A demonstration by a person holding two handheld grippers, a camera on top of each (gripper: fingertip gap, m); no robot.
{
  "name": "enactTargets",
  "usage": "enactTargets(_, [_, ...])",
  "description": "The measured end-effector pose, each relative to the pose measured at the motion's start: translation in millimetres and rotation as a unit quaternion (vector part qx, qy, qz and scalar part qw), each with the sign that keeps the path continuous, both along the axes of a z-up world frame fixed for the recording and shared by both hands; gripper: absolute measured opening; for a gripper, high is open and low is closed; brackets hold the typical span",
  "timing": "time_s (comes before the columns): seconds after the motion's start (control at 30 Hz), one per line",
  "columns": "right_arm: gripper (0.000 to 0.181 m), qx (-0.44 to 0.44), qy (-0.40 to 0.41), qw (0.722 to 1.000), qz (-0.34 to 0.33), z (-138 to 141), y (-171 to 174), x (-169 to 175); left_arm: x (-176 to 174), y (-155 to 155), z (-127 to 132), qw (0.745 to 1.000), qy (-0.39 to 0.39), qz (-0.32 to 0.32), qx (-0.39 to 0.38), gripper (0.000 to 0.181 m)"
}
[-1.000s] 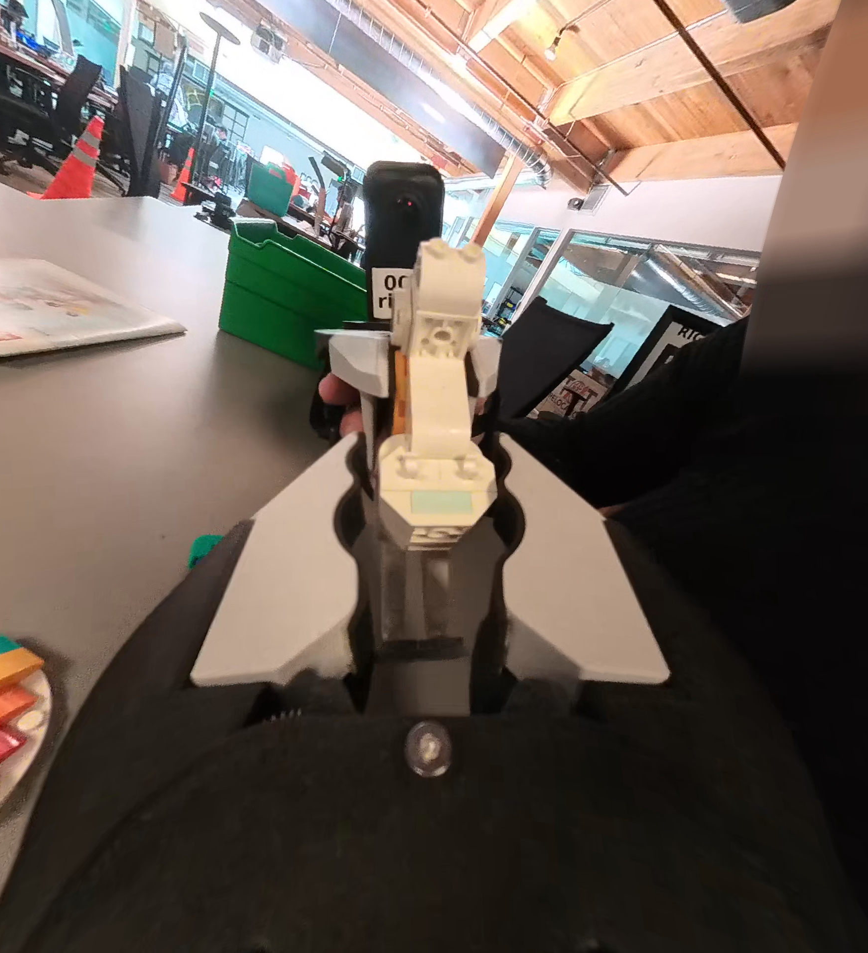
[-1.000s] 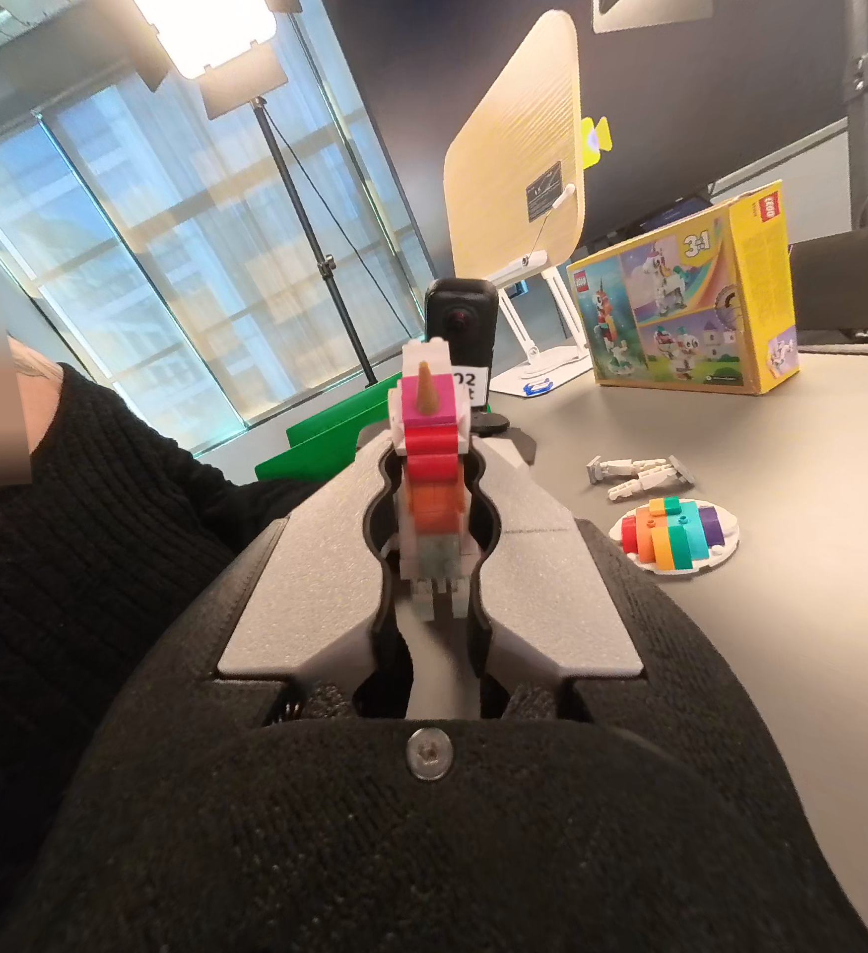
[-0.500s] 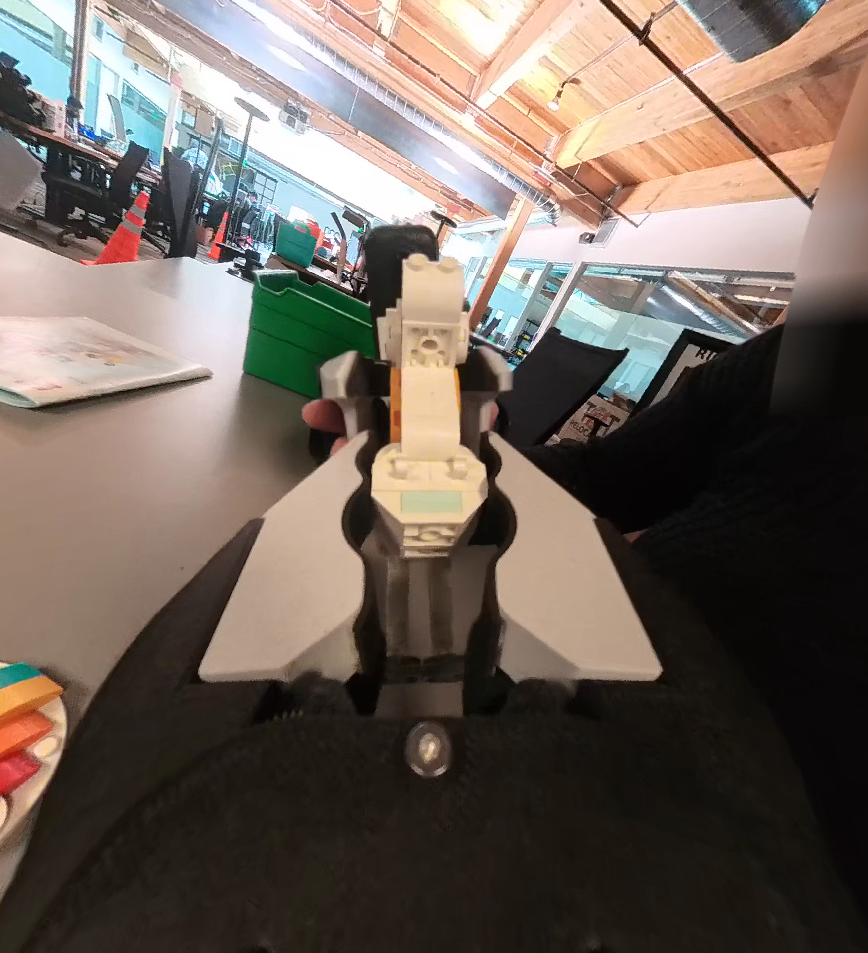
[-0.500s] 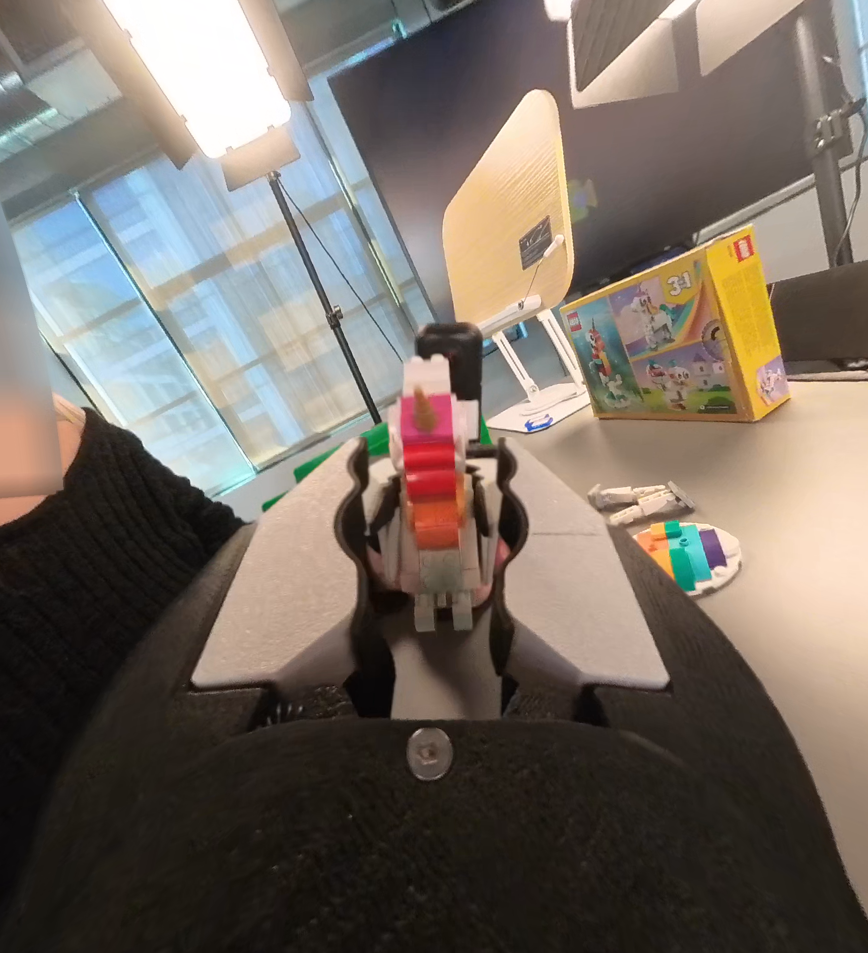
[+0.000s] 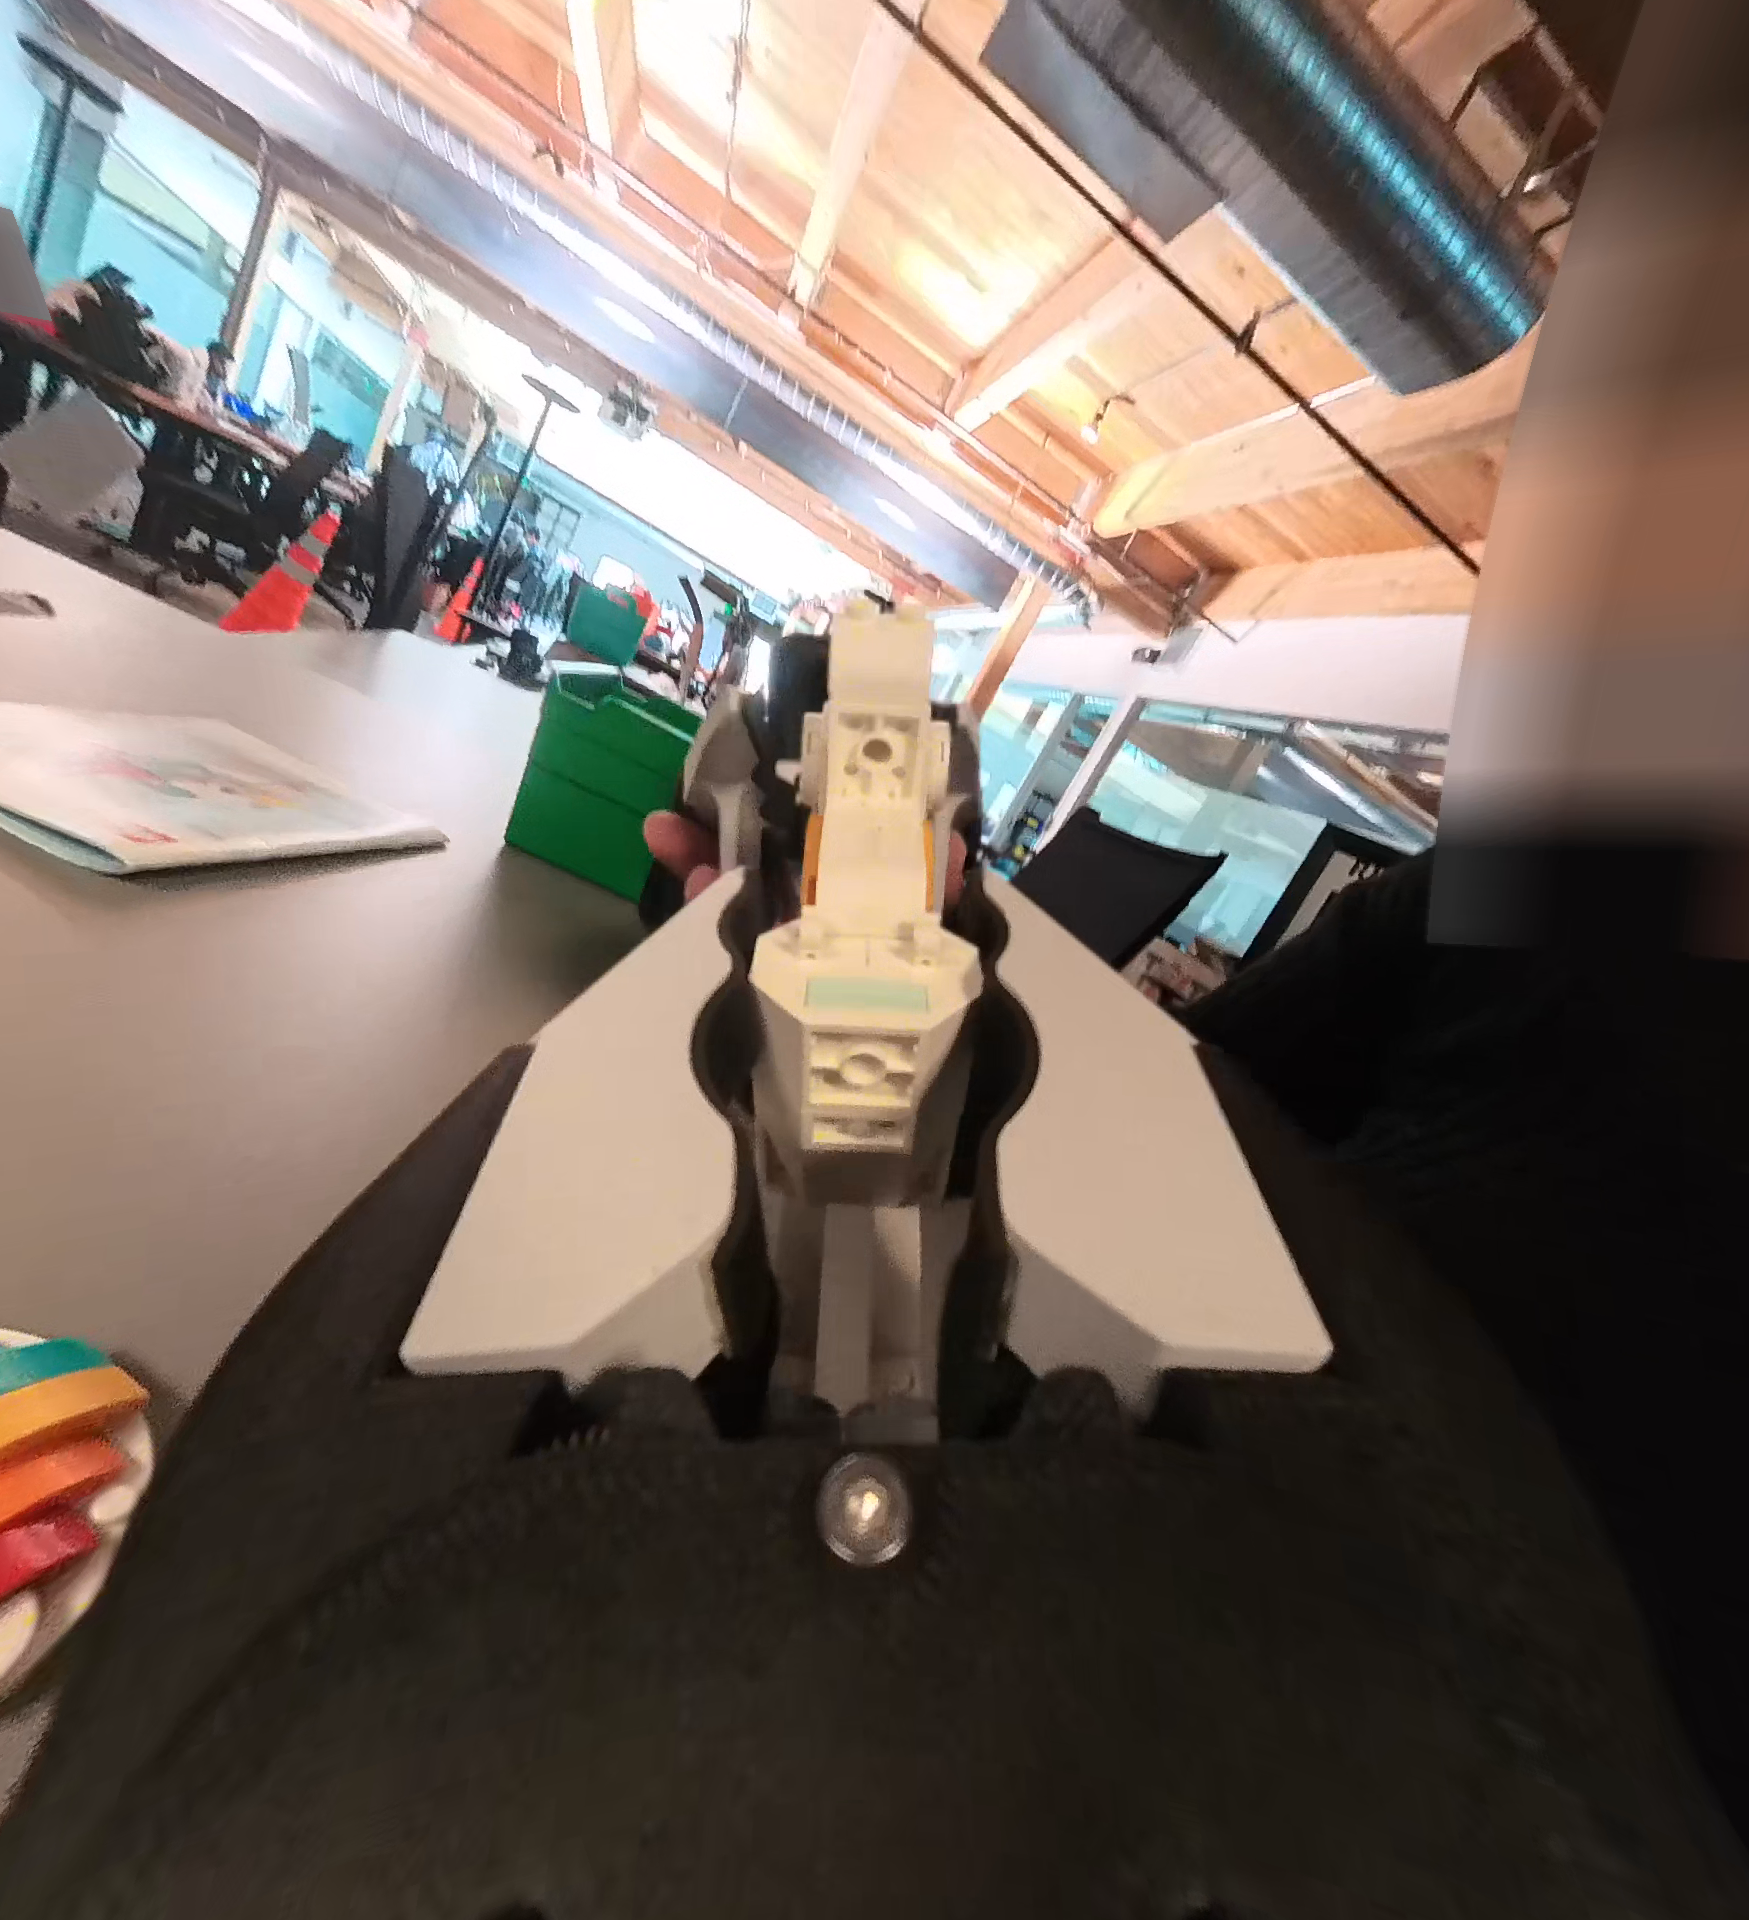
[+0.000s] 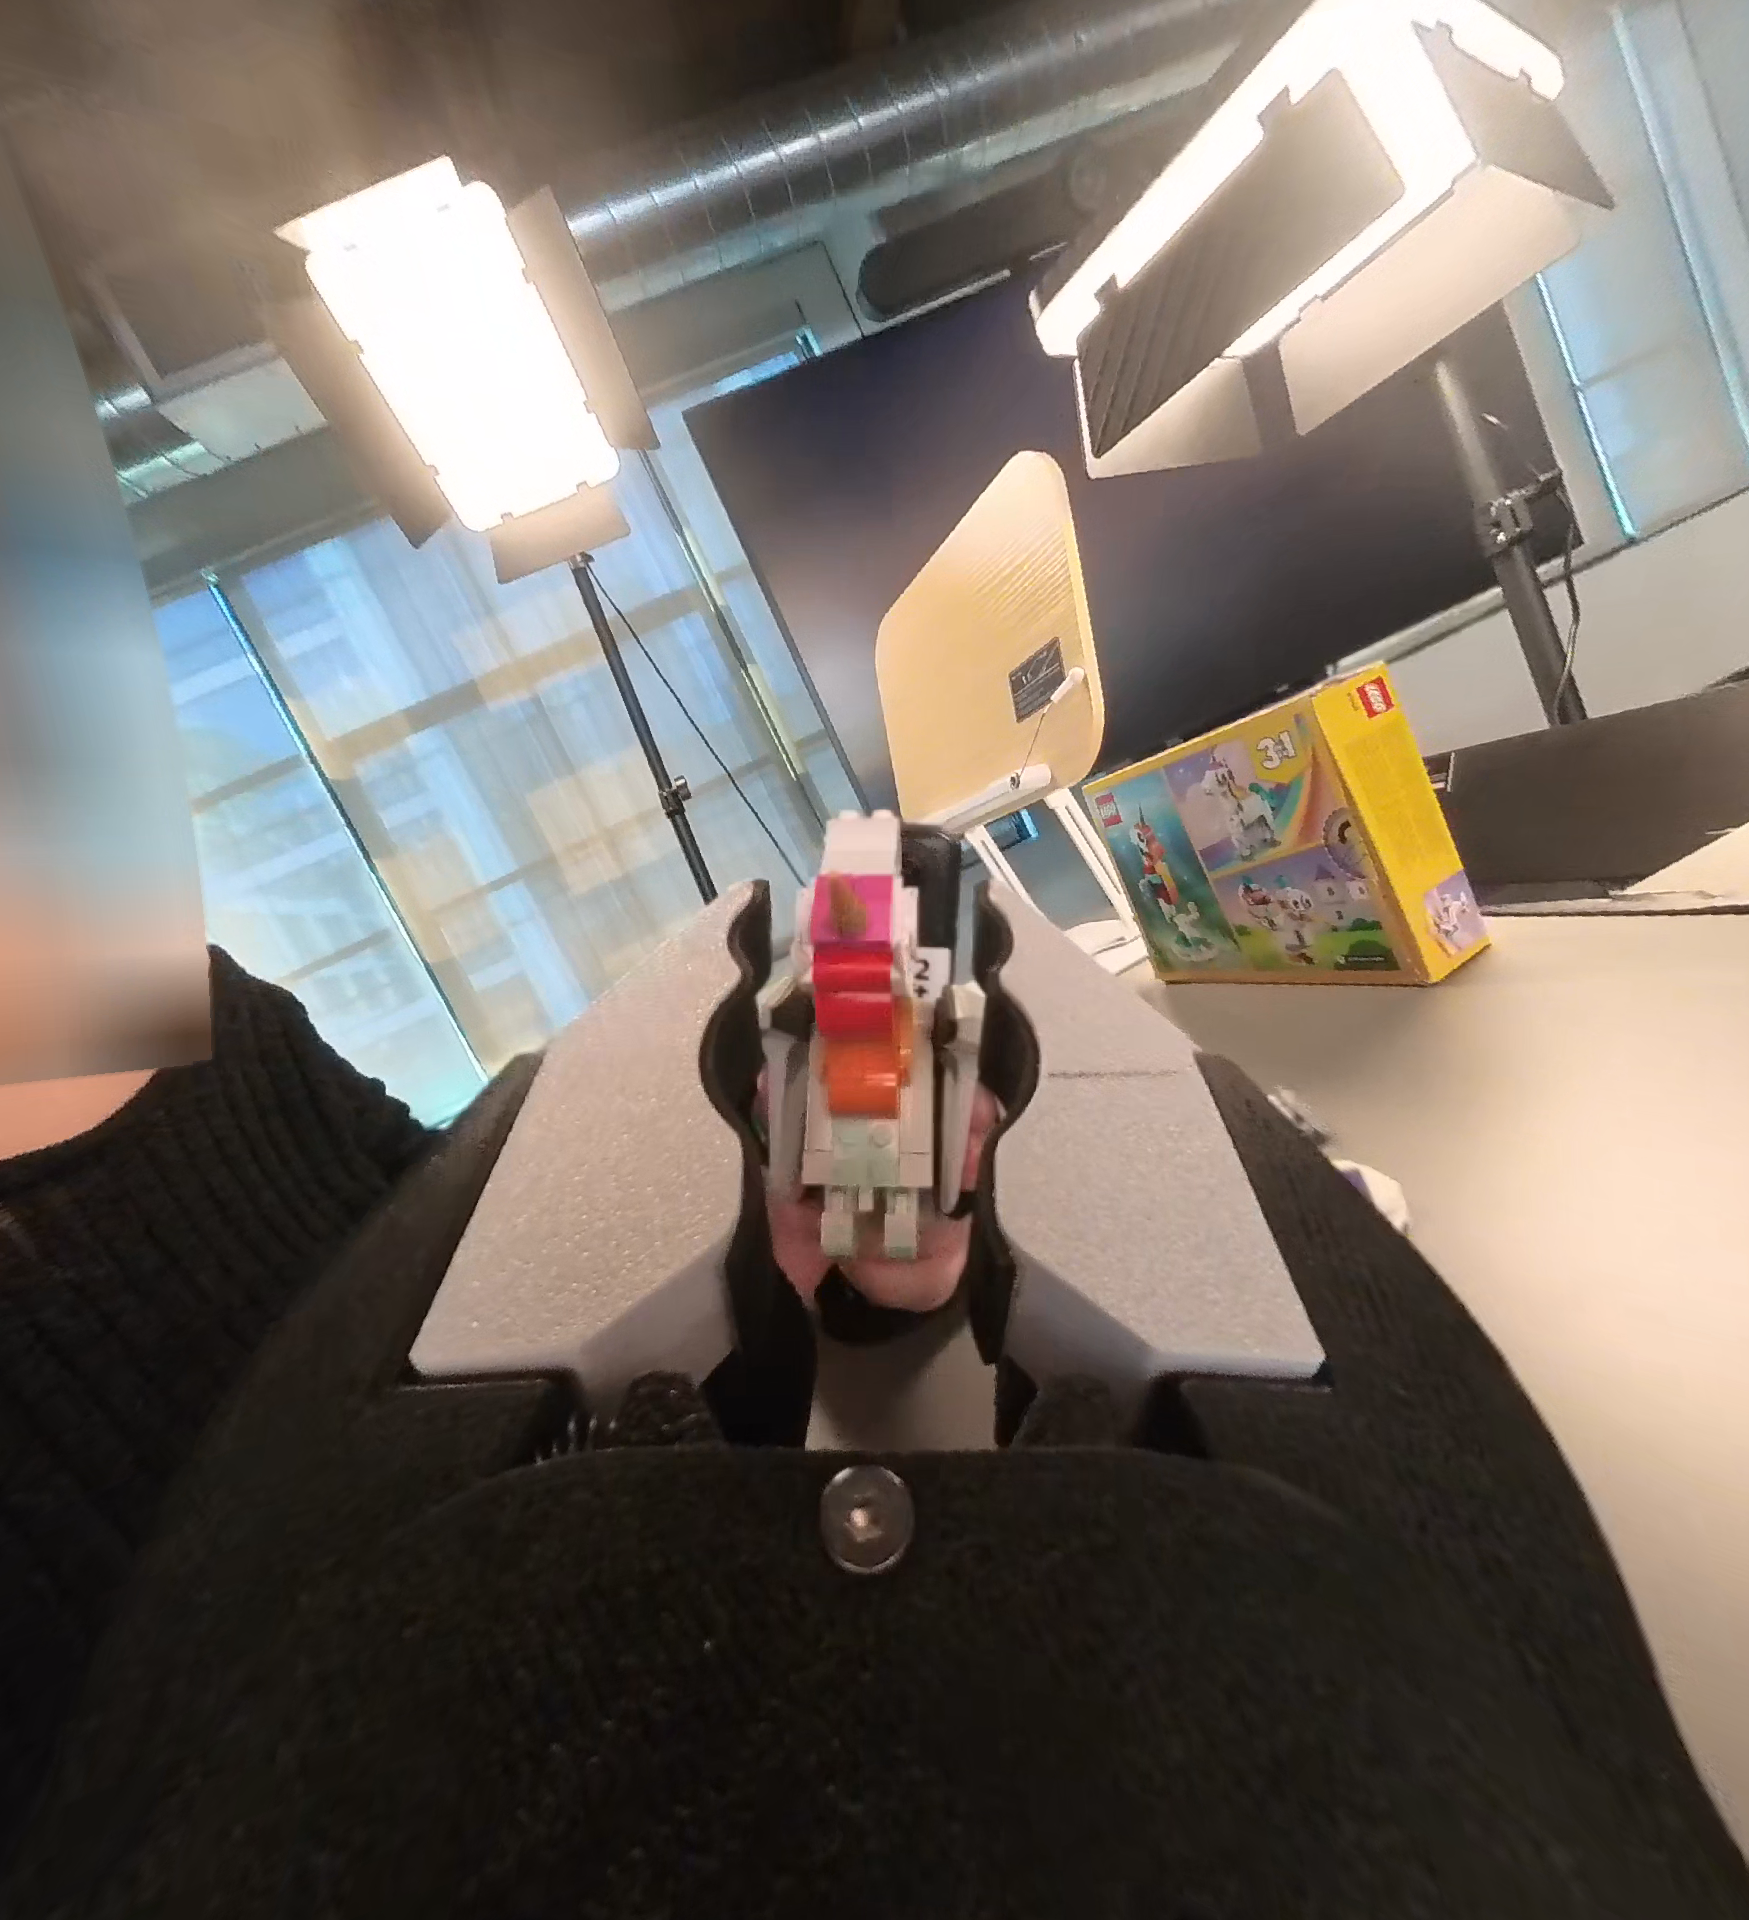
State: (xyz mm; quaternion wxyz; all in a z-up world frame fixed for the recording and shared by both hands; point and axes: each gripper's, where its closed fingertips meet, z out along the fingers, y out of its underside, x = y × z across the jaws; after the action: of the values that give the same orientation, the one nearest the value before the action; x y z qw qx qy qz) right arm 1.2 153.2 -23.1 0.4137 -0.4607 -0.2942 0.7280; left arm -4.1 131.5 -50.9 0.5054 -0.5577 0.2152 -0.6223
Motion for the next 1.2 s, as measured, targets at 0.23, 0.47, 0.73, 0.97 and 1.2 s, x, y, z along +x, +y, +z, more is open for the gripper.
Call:
enactTargets(0.23, [0.016,-0.002,0.023,1.0,0.003,4,-4,0,-2,1,4,1.0,-0.023,-0.001,-0.004,0.038])
enactTargets(0.47, [0.004,0.007,0.017,1.0,0.004,5,-7,0,4,-1,2,1.0,-0.019,-0.006,-0.007,0.037])
enactTargets(0.73, [0.002,-0.112,0.074,0.986,0.103,14,-13,2,4,-9,11,0.998,-0.049,-0.033,-0.001,0.038])
enactTargets(0.97, [0.004,0.031,0.014,0.999,-0.039,14,-3,5,-2,-1,9,0.999,-0.05,-0.009,-0.011,0.038])
enactTargets(1.2, [0.004,0.08,-0.176,0.971,-0.142,-31,43,10,-4,-1,8,0.998,-0.053,-0.009,-0.013,0.038])
